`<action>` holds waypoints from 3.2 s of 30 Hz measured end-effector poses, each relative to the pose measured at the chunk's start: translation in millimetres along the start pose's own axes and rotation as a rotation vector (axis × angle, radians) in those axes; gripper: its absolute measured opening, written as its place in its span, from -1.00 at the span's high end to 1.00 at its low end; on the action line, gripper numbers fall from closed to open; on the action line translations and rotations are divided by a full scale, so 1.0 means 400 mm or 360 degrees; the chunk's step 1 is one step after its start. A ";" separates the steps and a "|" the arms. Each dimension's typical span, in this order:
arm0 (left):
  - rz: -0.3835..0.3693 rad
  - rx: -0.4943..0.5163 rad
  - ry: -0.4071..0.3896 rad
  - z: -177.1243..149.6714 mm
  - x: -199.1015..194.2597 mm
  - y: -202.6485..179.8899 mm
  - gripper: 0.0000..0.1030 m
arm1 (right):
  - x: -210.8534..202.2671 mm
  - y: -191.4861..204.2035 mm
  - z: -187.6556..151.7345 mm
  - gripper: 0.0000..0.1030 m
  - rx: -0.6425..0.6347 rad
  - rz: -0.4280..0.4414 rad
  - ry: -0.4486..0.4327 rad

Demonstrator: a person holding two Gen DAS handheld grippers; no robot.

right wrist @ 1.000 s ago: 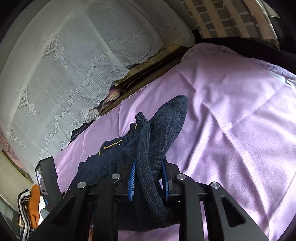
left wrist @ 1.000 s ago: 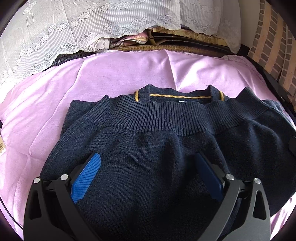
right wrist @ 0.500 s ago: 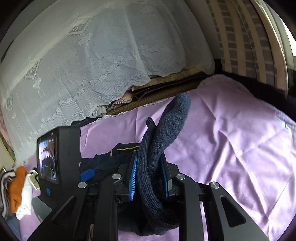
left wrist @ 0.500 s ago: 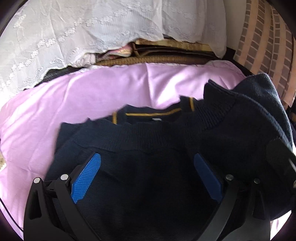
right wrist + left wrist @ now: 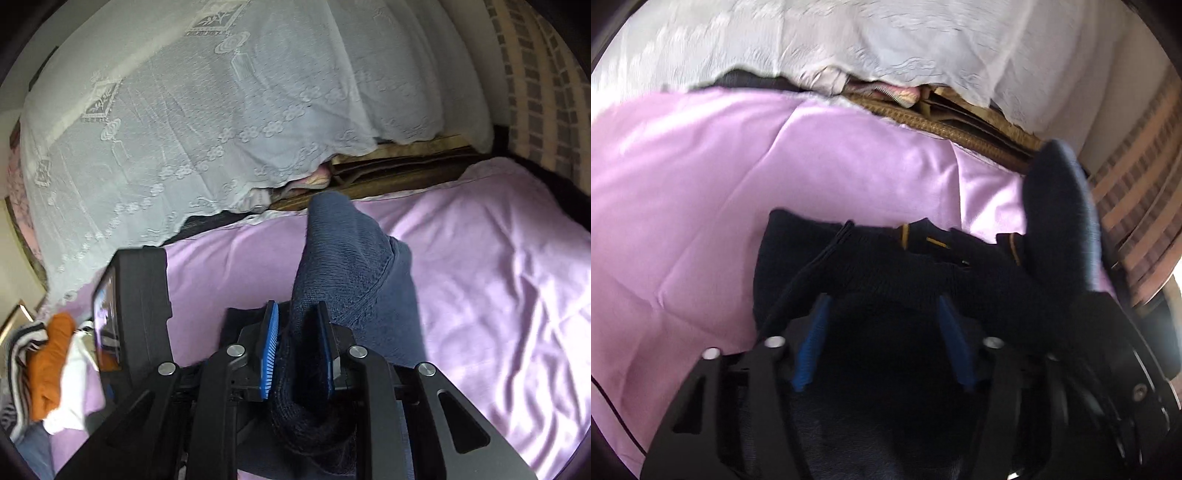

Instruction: Fold small clothes

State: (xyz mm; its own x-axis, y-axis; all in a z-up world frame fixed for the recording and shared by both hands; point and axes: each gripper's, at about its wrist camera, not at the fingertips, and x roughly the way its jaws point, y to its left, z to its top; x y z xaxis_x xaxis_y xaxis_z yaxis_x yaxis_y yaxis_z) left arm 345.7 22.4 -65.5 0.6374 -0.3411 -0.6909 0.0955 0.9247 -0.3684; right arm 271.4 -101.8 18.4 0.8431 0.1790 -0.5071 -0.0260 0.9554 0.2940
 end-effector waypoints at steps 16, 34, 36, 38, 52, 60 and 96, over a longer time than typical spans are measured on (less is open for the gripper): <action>-0.0164 -0.0288 -0.0036 0.020 -0.054 0.196 0.05 | 0.101 0.097 -0.034 0.52 0.0247 0.0518 0.0136; -0.0031 -0.0084 0.0156 -0.001 -0.037 0.150 -0.67 | -0.060 0.073 -0.217 -0.25 -0.0859 -0.0241 -0.0068; 0.0097 -0.0051 0.0170 -0.007 -0.022 0.163 -0.67 | -0.029 0.074 -0.211 -0.24 -0.0892 -0.0321 -0.0053; 0.0239 -0.0052 0.0193 -0.009 0.000 0.192 -0.73 | 0.000 0.064 -0.196 0.36 -0.0860 -0.0345 -0.0019; 0.0319 -0.0187 0.0006 0.049 -0.109 0.317 -0.82 | 0.031 0.161 -0.081 0.72 -0.0381 0.0126 -0.0064; 0.0278 -0.0249 0.0009 0.056 -0.109 0.341 -0.82 | 0.116 0.201 -0.183 0.71 -0.0510 0.0090 0.0148; 0.0517 0.0142 -0.0156 0.043 -0.128 0.175 -0.82 | -0.068 0.077 -0.166 0.12 -0.0528 0.0355 0.0102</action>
State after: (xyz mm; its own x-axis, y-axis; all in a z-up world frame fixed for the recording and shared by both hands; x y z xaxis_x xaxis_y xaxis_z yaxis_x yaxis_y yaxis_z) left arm 332.8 107.5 -45.3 0.7156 -0.0130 -0.6984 -0.0607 0.9949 -0.0807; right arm 211.9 -61.5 -12.7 0.7622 0.3947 -0.5130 -0.3855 0.9135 0.1301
